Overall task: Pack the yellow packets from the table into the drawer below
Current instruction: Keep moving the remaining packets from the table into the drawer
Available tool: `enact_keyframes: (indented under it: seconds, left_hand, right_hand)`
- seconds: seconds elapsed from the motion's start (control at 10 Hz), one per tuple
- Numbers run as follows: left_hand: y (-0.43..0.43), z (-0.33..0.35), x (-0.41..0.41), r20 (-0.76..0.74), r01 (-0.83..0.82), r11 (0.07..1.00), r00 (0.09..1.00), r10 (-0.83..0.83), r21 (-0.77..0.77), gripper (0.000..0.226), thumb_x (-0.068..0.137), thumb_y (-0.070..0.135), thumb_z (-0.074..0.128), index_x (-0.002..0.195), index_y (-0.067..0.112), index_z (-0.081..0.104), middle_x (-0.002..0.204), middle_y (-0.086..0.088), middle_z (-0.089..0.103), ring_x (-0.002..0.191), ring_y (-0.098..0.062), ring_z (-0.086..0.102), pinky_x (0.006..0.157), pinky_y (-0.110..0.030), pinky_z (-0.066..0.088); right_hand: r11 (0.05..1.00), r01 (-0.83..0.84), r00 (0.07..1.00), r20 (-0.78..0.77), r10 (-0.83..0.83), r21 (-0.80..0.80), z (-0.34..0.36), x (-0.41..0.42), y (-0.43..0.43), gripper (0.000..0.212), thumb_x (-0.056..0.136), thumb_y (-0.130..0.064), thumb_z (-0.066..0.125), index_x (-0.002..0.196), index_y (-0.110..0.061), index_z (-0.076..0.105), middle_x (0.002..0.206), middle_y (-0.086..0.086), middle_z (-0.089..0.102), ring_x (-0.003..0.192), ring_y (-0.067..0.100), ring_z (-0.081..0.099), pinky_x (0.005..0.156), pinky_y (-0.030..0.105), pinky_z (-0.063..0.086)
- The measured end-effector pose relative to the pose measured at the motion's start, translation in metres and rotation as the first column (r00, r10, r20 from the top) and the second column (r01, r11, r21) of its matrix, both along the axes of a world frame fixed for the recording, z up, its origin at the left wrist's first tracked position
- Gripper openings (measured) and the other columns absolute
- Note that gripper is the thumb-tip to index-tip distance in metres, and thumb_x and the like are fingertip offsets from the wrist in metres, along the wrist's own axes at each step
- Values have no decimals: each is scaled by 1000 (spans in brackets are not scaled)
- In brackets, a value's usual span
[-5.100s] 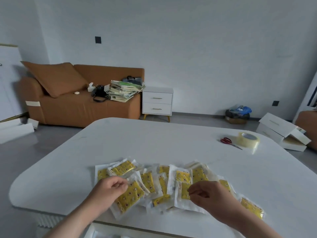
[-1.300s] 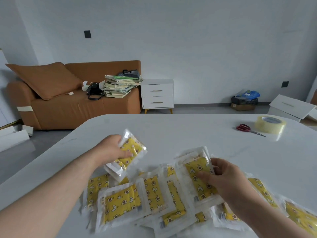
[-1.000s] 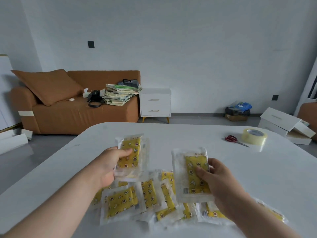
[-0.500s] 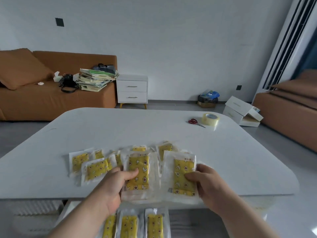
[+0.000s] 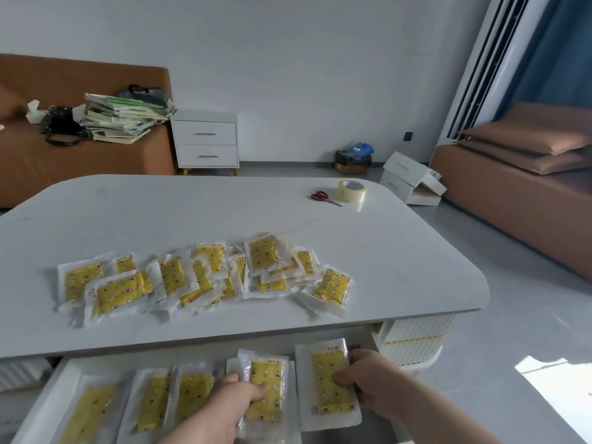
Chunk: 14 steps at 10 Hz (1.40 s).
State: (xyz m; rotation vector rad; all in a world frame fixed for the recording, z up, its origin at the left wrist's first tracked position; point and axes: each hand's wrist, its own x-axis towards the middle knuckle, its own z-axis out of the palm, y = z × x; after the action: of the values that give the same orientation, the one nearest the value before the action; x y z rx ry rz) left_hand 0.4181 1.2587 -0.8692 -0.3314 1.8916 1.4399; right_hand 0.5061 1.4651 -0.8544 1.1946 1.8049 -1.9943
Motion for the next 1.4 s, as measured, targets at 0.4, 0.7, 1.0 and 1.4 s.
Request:
enact_keyframes:
  seconds: [0.4, 0.7, 1.0, 1.4]
  left_hand:
    - [46, -36, -14, -36, -49, 996, 998, 46, -74, 23, 87, 5, 66, 106, 5, 52, 83, -4, 54, 72, -17, 50, 61, -26, 38]
    - [60, -48, -15, -39, -66, 986, 997, 61, -151, 36, 81, 7, 72, 113, -1, 58, 106, -16, 64, 92, -30, 60, 79, -35, 49]
    - [71, -53, -21, -137, 10, 960, 989, -51, -281, 20, 79, 6, 64, 99, 2, 61, 90, -11, 63, 79, -24, 60, 56, -25, 41]
    - [73, -61, -26, -300, 149, 755, 855, -422, -639, 65, 84, -5, 50, 145, 8, 31, 133, -9, 53, 102, -21, 61, 66, -24, 54]
  right_hand:
    - [997, -25, 987, 160, 14, 72, -55, -12, 41, 37, 73, 10, 70, 109, 3, 62, 99, 21, 73, 89, 36, 72, 83, 55, 57]
    - [997, -15, 975, 221, -3, 79, -65, -19, 49, 24, 84, 6, 65, 107, 0, 63, 100, 18, 73, 91, 33, 72, 84, 54, 57]
    - [973, -104, 963, 264, 47, 207, -83, -33, 44, 34, 81, -6, 73, 113, -4, 64, 104, 11, 71, 94, 25, 69, 87, 43, 58]
    - [859, -227, 941, 331, 72, 459, -88, -45, 43, 33, 83, -13, 64, 115, -4, 63, 119, 15, 65, 111, 29, 63, 87, 33, 53]
